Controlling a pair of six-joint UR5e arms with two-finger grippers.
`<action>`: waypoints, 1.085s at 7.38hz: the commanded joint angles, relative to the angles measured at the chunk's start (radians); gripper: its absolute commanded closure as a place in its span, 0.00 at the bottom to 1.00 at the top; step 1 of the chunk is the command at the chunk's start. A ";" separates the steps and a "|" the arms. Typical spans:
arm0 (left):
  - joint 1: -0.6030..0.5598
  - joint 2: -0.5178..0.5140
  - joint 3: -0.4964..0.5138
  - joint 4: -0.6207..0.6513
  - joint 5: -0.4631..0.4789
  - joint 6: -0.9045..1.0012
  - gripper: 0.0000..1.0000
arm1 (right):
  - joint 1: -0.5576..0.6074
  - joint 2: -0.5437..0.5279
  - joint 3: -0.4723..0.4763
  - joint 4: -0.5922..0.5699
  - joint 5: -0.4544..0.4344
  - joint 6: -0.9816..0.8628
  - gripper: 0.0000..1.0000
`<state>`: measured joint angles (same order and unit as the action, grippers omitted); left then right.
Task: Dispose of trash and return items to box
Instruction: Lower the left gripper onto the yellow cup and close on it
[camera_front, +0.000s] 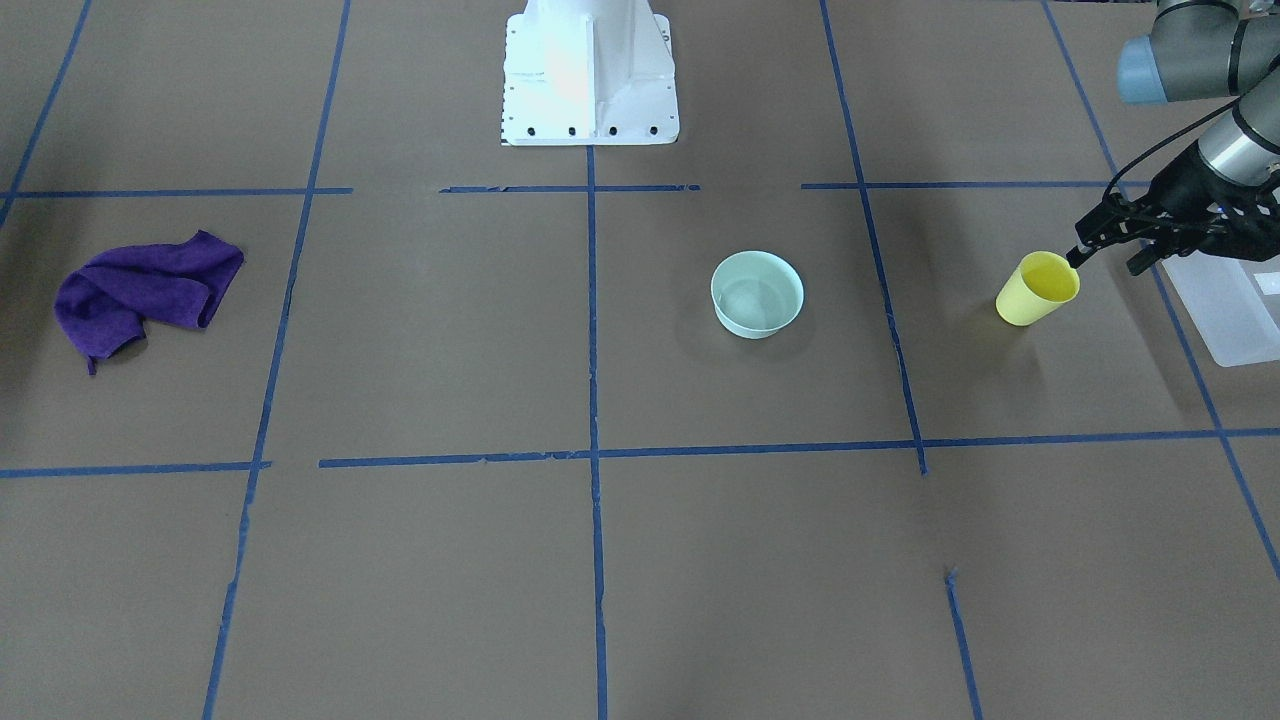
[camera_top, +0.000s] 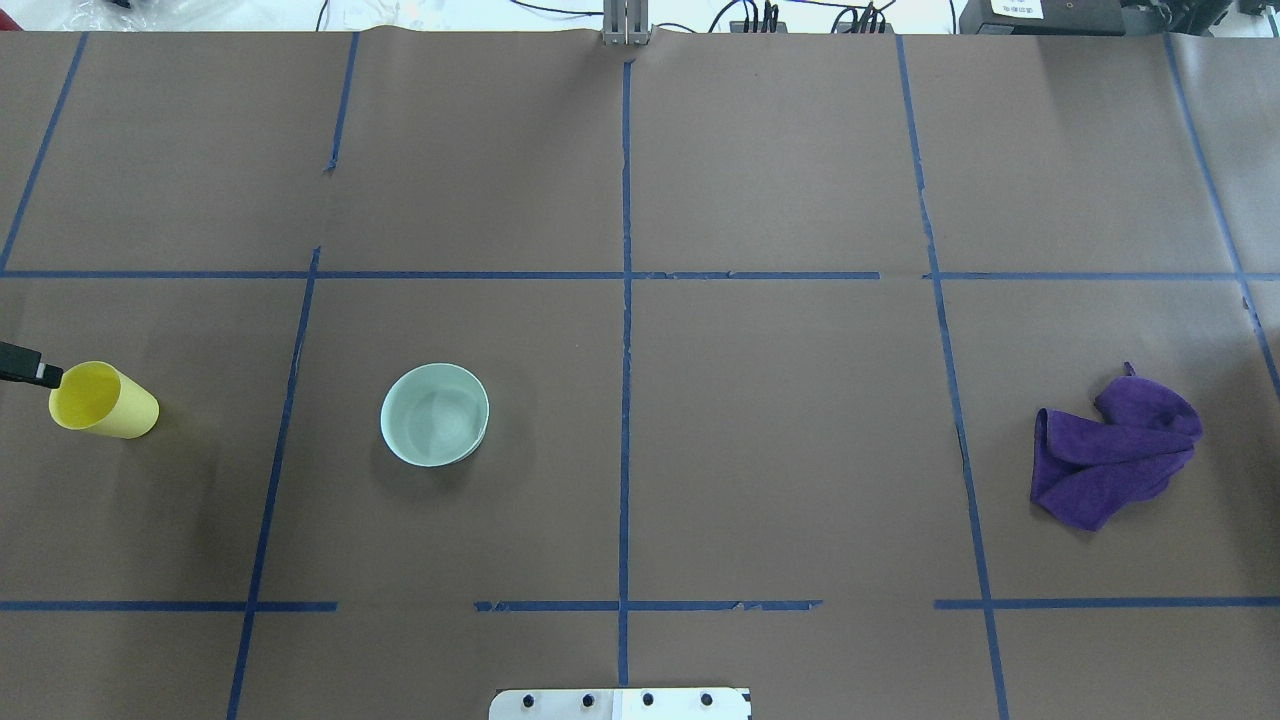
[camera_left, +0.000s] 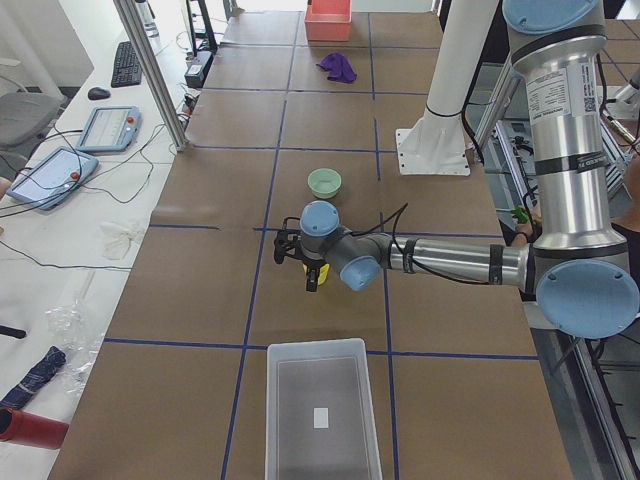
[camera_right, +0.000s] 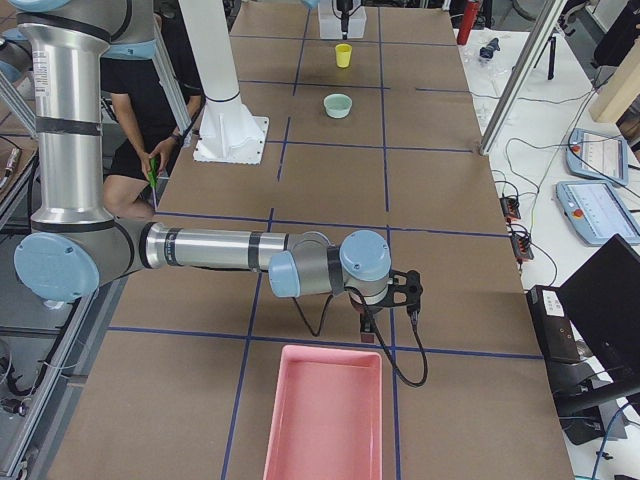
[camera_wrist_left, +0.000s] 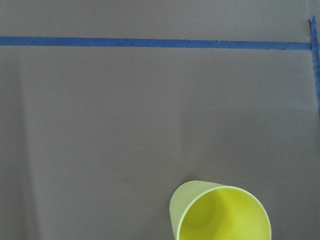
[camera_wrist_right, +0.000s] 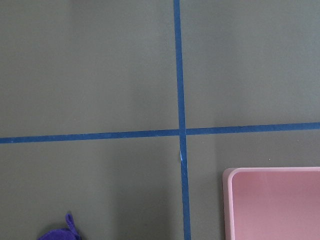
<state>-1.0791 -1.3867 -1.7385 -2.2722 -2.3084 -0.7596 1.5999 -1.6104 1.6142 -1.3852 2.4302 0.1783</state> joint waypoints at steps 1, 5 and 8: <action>0.028 -0.009 0.042 -0.039 0.001 -0.010 0.09 | 0.000 0.000 0.000 0.000 0.001 0.000 0.00; 0.076 -0.008 0.056 -0.072 0.056 -0.030 0.28 | 0.000 0.000 -0.002 0.000 0.001 0.001 0.00; 0.076 -0.008 0.056 -0.073 0.058 -0.030 0.62 | 0.000 -0.002 -0.002 0.000 0.001 0.001 0.00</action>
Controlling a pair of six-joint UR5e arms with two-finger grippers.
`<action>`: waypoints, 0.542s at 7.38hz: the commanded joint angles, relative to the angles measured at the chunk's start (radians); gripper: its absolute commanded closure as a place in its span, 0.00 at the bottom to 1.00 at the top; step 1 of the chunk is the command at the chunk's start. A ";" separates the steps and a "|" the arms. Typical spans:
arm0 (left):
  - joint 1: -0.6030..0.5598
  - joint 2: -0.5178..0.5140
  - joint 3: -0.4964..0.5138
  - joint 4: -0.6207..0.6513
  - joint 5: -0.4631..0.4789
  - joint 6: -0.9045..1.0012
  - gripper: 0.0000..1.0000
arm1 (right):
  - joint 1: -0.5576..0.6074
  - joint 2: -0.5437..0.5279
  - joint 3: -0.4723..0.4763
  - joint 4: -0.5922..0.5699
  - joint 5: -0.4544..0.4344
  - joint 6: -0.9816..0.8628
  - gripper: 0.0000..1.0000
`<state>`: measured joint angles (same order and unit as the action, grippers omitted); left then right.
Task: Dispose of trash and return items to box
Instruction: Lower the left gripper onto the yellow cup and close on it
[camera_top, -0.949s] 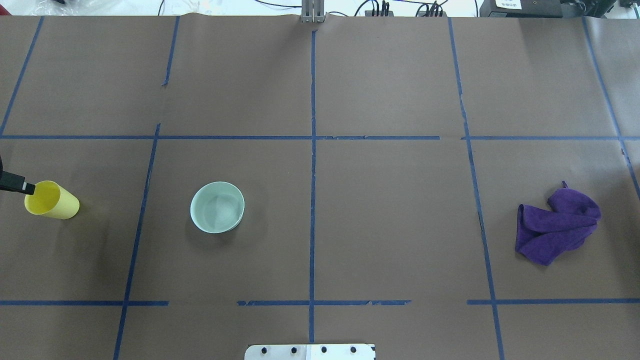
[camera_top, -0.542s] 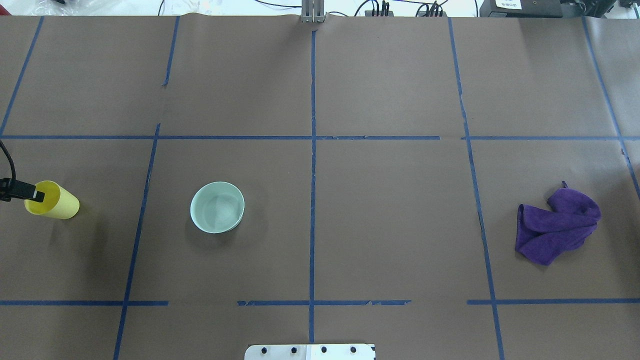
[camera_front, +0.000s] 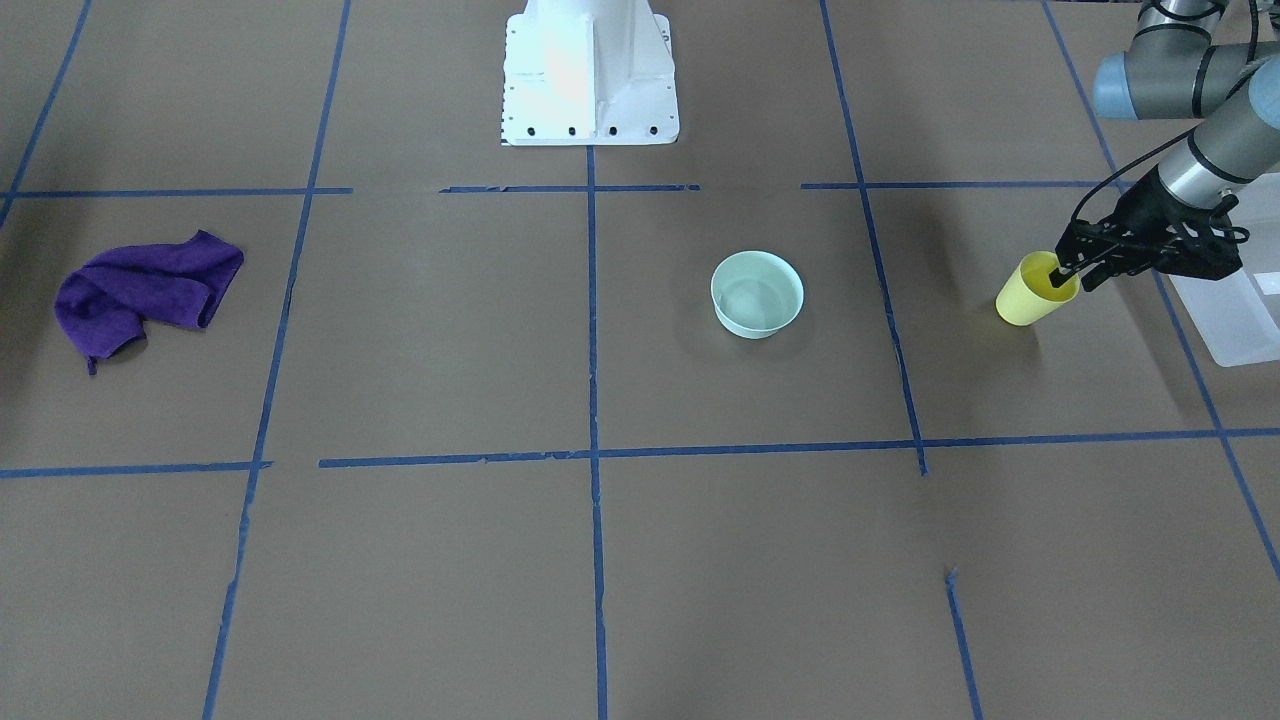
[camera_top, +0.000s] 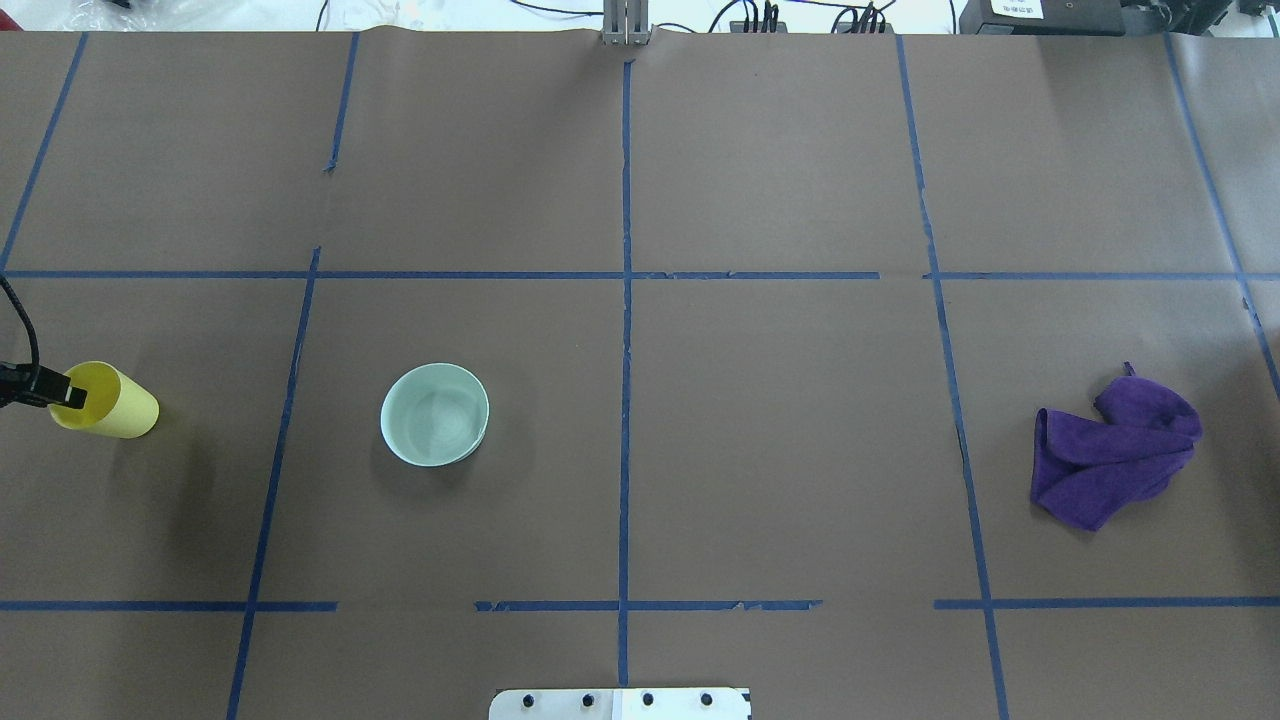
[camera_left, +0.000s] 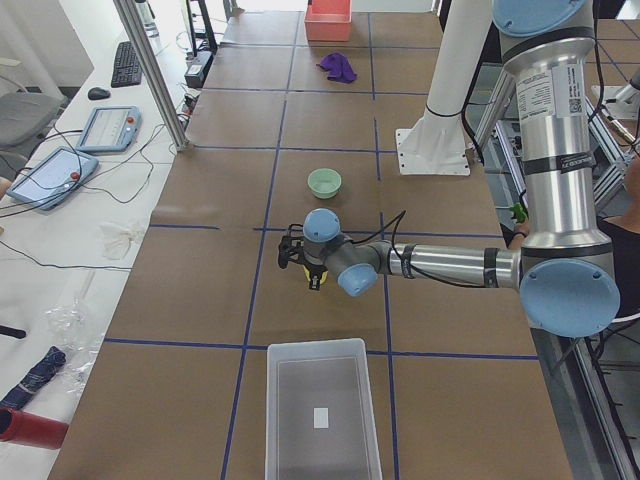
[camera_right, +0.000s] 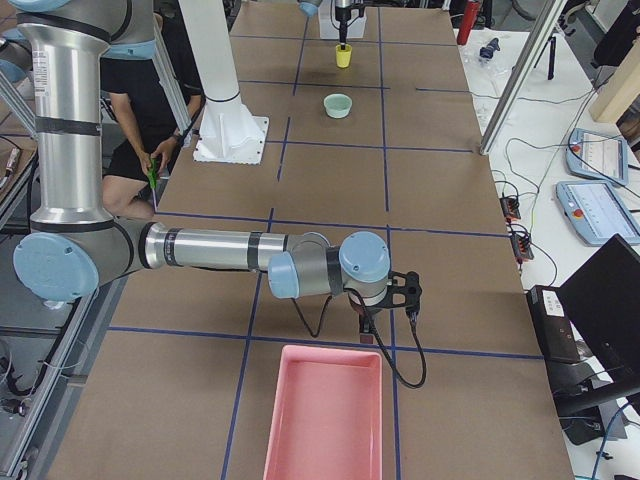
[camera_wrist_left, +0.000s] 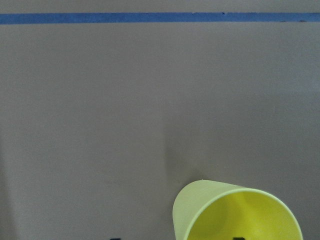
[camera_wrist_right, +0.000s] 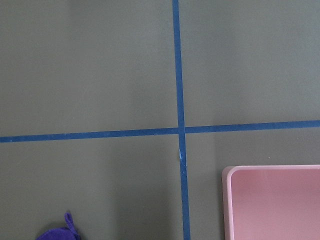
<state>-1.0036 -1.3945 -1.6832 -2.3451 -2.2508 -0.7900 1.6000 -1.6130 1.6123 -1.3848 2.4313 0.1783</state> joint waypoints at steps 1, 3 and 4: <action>0.003 0.000 0.000 0.000 0.000 0.001 0.62 | 0.000 0.001 0.000 0.000 0.000 0.001 0.00; 0.011 -0.001 0.000 0.000 0.000 0.002 0.61 | 0.000 0.002 -0.002 0.000 0.000 0.000 0.00; 0.019 -0.001 0.000 0.000 0.000 0.002 0.61 | 0.000 0.002 -0.002 0.000 0.000 0.000 0.00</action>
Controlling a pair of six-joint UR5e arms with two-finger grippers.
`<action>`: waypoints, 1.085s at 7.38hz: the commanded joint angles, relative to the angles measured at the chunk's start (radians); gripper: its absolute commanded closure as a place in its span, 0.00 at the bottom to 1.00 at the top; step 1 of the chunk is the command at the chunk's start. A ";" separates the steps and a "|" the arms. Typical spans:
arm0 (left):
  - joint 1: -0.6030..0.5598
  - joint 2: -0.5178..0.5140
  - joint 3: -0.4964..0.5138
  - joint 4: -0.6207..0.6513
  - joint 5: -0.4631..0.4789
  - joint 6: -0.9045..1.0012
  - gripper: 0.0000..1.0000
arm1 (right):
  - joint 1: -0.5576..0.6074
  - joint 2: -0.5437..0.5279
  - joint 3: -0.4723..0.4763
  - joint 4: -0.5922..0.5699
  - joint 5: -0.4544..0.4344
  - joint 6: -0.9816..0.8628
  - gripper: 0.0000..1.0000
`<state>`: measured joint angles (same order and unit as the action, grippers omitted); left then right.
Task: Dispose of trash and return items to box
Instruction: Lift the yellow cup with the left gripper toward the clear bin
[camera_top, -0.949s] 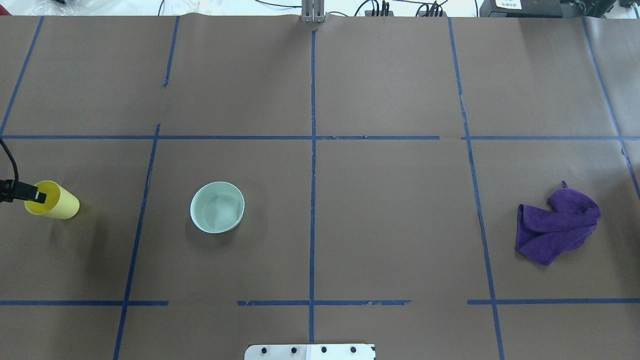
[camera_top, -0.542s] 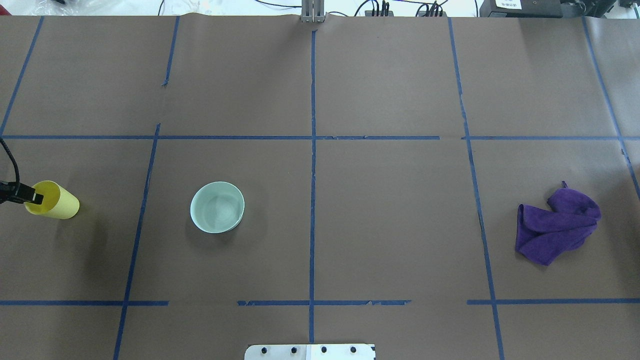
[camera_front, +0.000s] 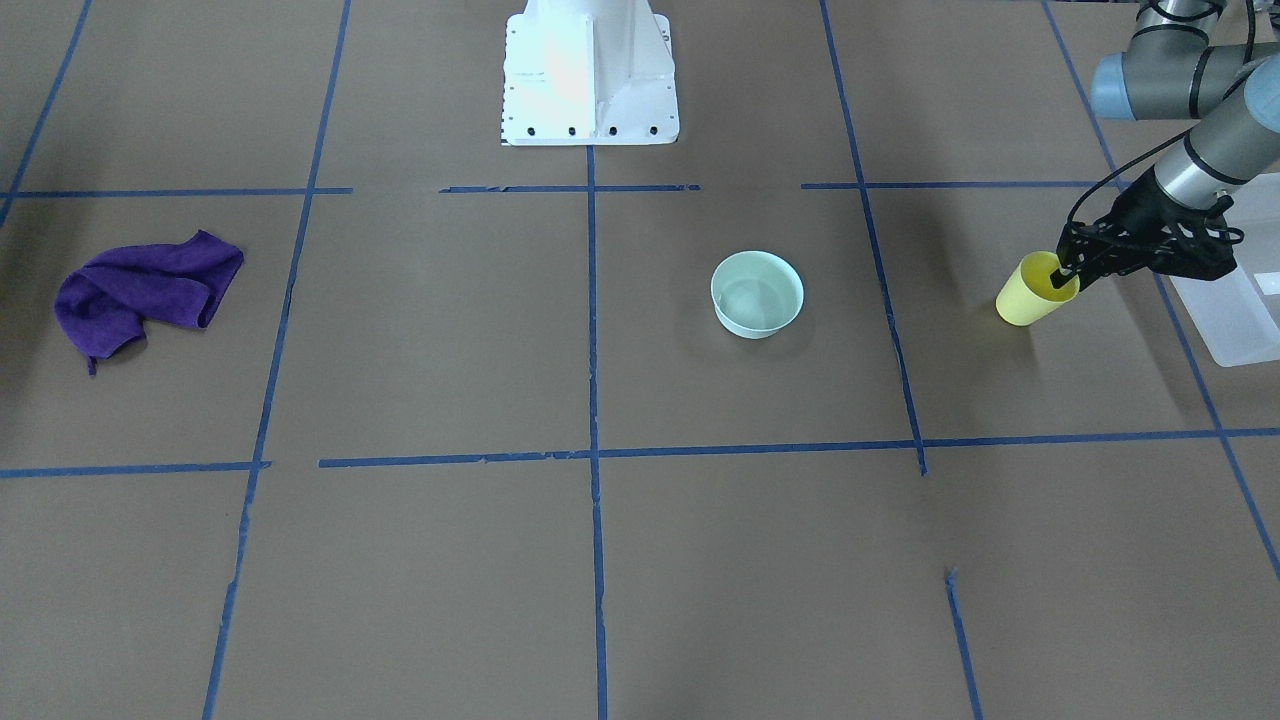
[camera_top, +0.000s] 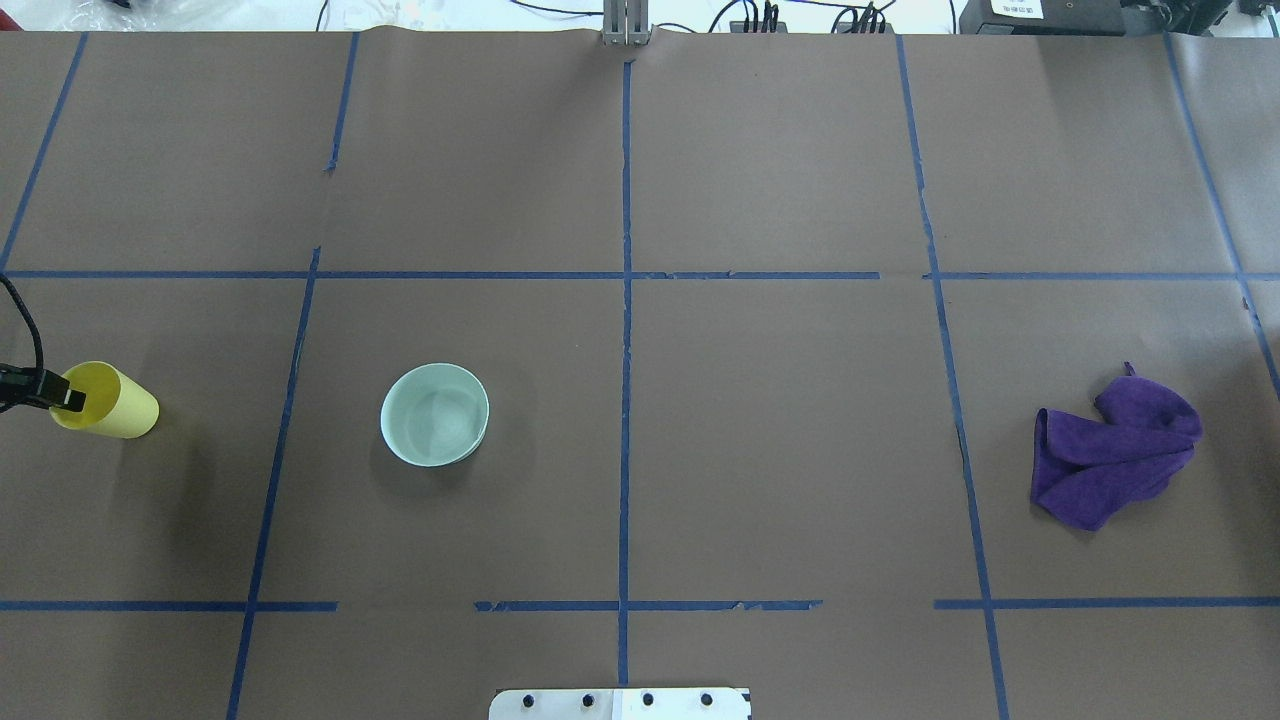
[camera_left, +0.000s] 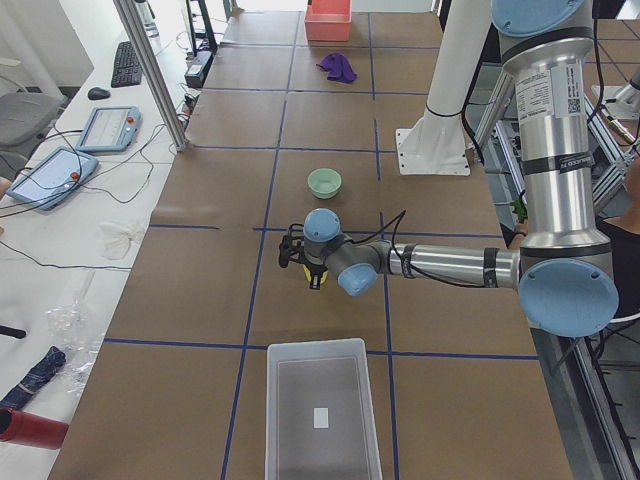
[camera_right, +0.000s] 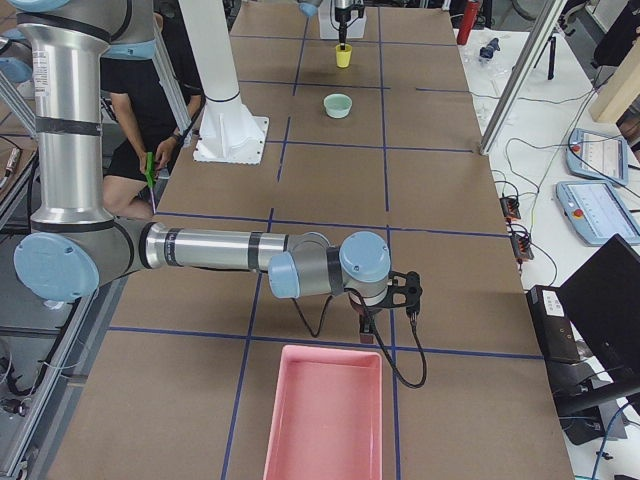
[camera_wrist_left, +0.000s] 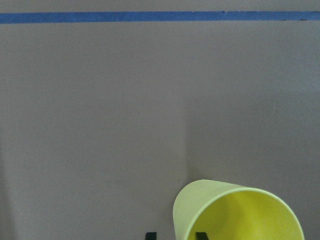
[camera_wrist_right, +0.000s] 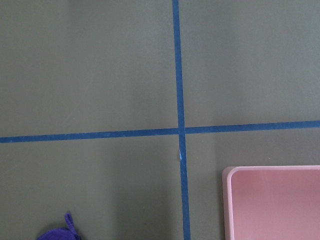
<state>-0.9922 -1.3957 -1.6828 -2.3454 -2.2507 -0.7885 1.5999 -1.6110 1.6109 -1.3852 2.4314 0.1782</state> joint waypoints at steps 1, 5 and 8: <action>0.017 -0.005 0.003 0.000 0.002 -0.001 0.61 | 0.000 0.000 0.000 0.001 0.000 0.000 0.00; 0.014 -0.006 -0.023 0.003 0.000 -0.005 1.00 | 0.000 0.013 0.021 -0.011 0.005 0.006 0.00; -0.017 0.008 -0.148 0.076 -0.013 0.000 1.00 | -0.015 0.002 0.070 -0.002 0.006 0.007 0.00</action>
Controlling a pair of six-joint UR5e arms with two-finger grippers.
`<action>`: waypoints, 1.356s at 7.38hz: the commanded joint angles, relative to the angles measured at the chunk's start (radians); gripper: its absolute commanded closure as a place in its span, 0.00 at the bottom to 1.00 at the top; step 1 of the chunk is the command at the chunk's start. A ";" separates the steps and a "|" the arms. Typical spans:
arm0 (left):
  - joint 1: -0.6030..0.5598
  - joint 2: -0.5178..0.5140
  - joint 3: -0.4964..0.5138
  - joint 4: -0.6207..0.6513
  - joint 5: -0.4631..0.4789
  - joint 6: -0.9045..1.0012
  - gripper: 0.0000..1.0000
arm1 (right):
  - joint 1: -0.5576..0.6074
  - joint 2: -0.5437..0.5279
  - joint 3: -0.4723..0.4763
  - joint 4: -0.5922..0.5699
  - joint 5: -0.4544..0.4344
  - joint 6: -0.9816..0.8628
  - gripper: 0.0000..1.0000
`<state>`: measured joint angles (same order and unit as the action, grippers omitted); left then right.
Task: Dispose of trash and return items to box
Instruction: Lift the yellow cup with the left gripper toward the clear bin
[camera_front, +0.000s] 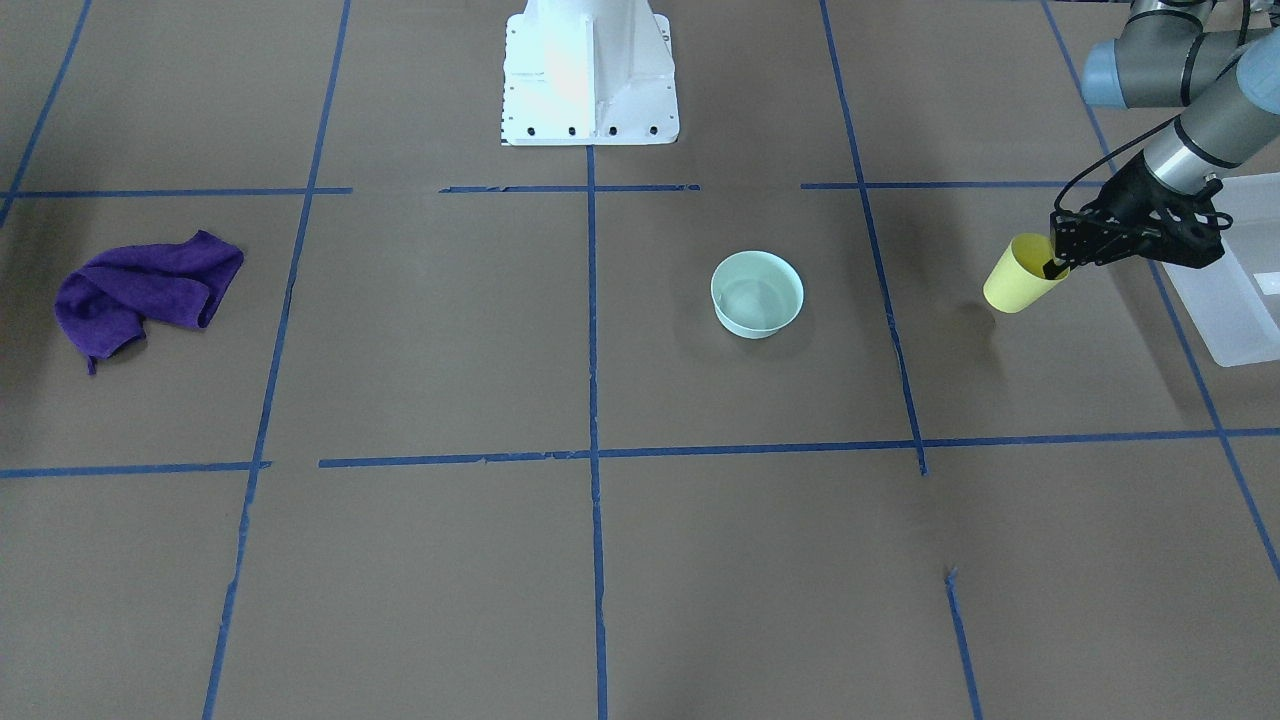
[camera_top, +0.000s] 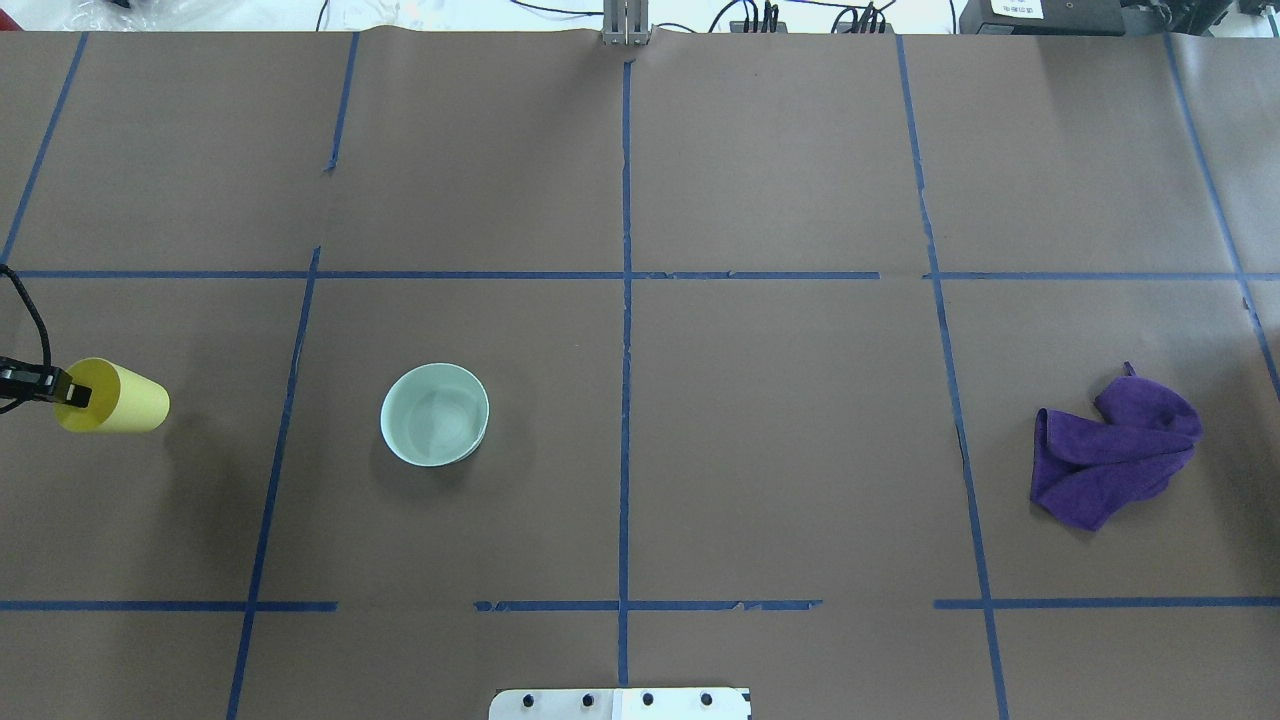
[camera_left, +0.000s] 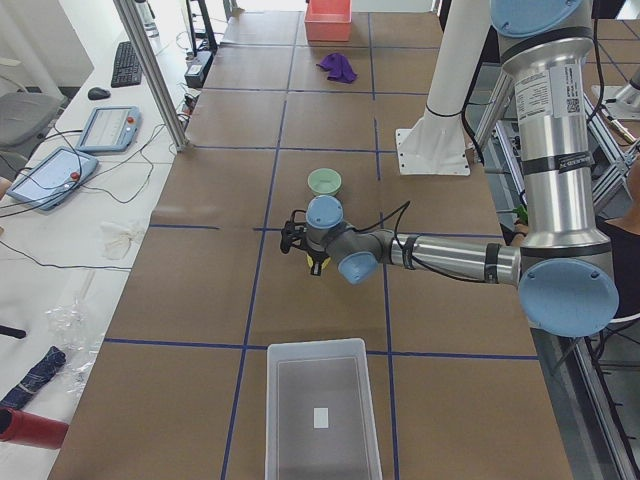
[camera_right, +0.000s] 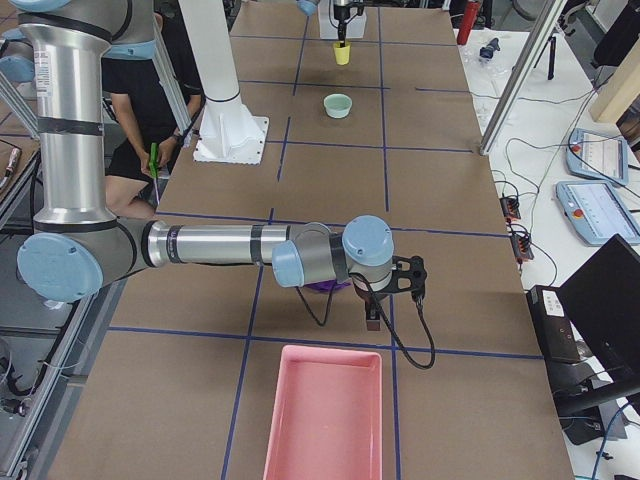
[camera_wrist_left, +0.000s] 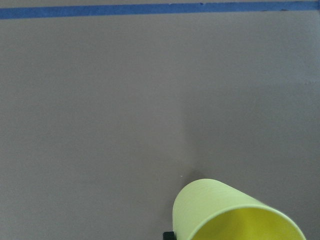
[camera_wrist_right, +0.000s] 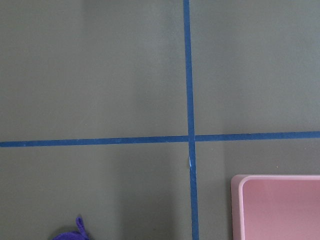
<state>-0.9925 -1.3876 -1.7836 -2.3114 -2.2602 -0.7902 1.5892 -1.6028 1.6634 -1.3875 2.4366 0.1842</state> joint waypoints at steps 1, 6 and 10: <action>-0.015 -0.007 -0.097 0.123 -0.002 0.014 1.00 | -0.049 -0.014 0.013 -0.002 0.001 0.014 0.00; -0.205 -0.040 -0.238 0.489 0.004 0.367 1.00 | -0.308 -0.167 0.022 0.491 -0.040 0.560 0.00; -0.446 -0.084 -0.215 0.667 0.011 0.763 1.00 | -0.519 -0.231 0.114 0.498 -0.184 0.786 0.00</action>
<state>-1.3632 -1.4690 -2.0057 -1.6826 -2.2496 -0.1440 1.1470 -1.7971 1.7183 -0.8922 2.2948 0.8768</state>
